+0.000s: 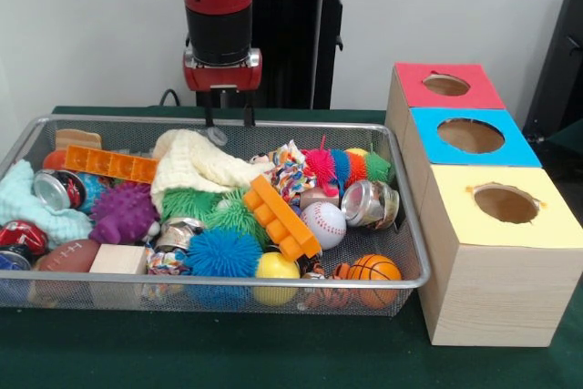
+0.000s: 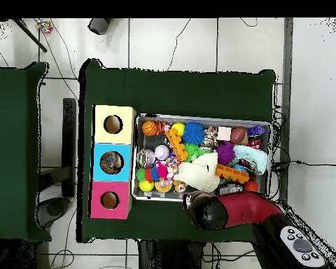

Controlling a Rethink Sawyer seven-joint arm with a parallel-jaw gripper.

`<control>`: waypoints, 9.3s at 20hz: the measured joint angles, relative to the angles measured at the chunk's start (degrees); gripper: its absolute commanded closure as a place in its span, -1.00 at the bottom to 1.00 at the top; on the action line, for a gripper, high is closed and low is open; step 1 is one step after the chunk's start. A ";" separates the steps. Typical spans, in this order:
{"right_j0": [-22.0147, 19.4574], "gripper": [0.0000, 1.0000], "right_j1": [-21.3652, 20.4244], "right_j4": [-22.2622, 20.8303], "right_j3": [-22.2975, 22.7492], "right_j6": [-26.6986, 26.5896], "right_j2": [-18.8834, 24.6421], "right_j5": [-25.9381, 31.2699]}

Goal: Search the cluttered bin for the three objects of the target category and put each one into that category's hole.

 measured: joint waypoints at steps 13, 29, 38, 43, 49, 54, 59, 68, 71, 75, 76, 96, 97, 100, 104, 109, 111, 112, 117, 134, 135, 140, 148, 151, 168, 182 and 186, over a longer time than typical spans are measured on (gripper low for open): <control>-2.30 -1.00 1.72 0.01 -0.97 0.00 0.39 0.00; -4.44 -1.00 2.82 0.01 -1.72 0.00 0.40 0.28; -4.86 -1.00 2.91 -0.01 -2.15 0.00 0.38 0.45; -4.86 -1.00 3.48 -0.01 -2.81 0.00 0.32 1.32; -4.86 1.00 4.47 -0.02 -4.33 0.00 -0.21 2.07; -4.90 1.00 4.72 -0.01 -5.47 0.00 -0.22 2.13; -5.27 1.00 4.86 -0.01 -6.26 0.00 -0.22 2.13; -6.74 1.00 4.73 -0.02 -6.28 0.00 -0.23 2.13; -6.91 1.00 3.95 -0.01 -6.00 0.00 -0.23 2.14; -6.90 1.00 2.07 -0.02 -5.05 0.00 -0.23 2.13; -6.90 1.00 1.20 -0.01 -4.57 0.00 -0.22 2.12; -7.12 1.00 -16.74 2.24 7.46 0.00 2.51 2.12; -7.23 1.00 -17.24 2.37 7.86 0.00 2.80 2.12; -7.54 1.00 -17.74 2.51 8.47 0.00 3.31 2.13; -8.54 -1.00 -17.84 2.50 8.69 0.00 4.51 2.13; -9.37 -1.00 -17.84 2.70 8.68 0.00 5.71 2.13; -9.58 -1.00 -17.67 2.70 8.61 0.00 6.04 2.13; -9.74 -1.00 -17.11 2.70 8.29 0.00 6.26 2.14; -9.75 -1.00 -14.82 2.67 6.91 0.00 6.31 2.39; -7.22 -1.00 -5.65 2.62 -4.57 0.00 6.30 6.28; -7.03 -1.00 -5.40 2.62 -5.10 0.00 6.30 6.50; -5.20 -1.00 -3.63 2.61 -8.78 0.00 6.29 7.44; -1.59 -1.00 0.06 2.56 -13.73 0.00 5.64 7.45; -0.32 -1.00 2.01 2.55 -15.46 0.00 5.01 7.43; -3.82 -1.00 1.40 2.56 -9.97 0.00 3.17 -1.54; -8.81 -1.00 -10.14 2.57 1.08 0.00 3.14 -1.81; -7.96 -1.00 -10.83 2.57 1.41 0.00 3.14 -1.81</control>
